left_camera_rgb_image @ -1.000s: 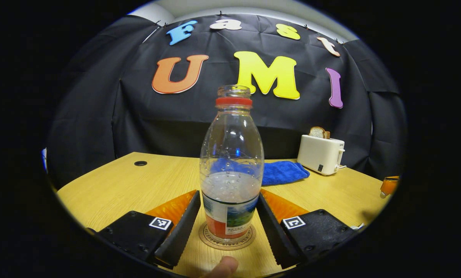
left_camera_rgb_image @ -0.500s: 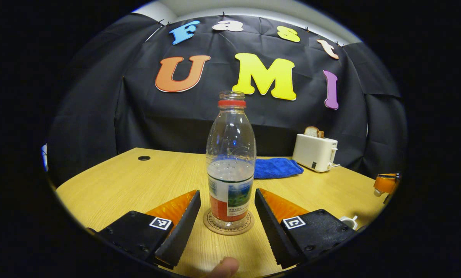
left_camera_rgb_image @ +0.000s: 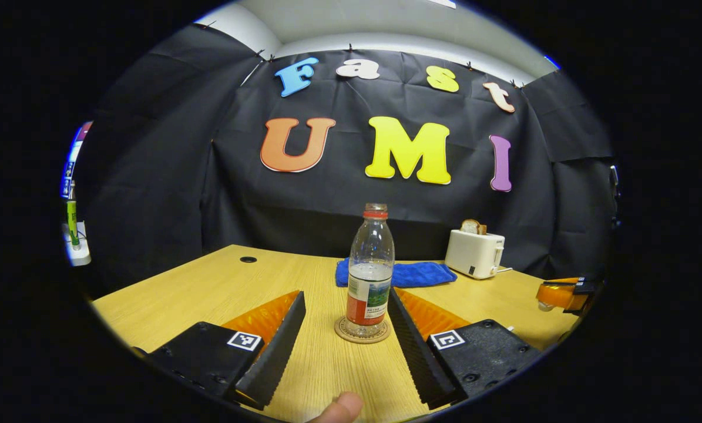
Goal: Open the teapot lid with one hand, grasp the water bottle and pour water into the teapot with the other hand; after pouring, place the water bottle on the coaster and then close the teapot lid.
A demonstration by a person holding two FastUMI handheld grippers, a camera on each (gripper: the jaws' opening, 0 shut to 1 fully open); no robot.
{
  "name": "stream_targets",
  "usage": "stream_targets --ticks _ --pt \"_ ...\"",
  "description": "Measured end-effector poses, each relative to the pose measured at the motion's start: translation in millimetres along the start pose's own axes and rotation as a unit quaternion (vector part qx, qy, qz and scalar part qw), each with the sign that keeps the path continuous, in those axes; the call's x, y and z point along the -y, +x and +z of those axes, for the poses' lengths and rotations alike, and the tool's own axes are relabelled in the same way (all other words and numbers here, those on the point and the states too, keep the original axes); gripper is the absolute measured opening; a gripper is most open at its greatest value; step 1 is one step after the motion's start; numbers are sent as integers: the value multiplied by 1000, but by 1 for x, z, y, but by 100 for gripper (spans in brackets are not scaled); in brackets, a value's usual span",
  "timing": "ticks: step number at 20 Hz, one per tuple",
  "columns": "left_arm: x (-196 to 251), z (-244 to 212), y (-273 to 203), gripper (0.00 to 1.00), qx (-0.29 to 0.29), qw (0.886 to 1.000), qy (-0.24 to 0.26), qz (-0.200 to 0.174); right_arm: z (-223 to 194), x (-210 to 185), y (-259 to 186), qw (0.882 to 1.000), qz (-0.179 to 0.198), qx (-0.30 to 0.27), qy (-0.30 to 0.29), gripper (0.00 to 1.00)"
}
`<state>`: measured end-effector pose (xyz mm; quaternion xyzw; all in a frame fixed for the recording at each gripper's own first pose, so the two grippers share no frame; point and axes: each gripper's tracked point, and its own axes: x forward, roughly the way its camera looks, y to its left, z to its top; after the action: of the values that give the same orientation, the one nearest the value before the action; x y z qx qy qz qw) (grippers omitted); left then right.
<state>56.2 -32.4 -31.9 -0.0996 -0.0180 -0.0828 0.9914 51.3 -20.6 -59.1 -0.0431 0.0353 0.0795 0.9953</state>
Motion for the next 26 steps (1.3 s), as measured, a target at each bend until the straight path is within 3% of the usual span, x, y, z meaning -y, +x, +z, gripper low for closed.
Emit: stream_targets --ticks 4,10,14,18,26 --pt "5 33 -33 90 -1 1000 -3 14 13 -25 2 999 30 11 11 0" --pt "-24 62 -75 91 -27 994 59 90 18 -61 15 997 65 -4 38 0" --pt "-11 67 -87 91 -34 996 48 67 20 -90 15 994 102 4 25 0" --pt "-2 65 -90 91 -45 998 26 42 12 -105 22 994 111 -2 15 1" --pt "-29 50 -85 91 -74 993 37 86 -3 -109 30 994 104 -20 9 3"
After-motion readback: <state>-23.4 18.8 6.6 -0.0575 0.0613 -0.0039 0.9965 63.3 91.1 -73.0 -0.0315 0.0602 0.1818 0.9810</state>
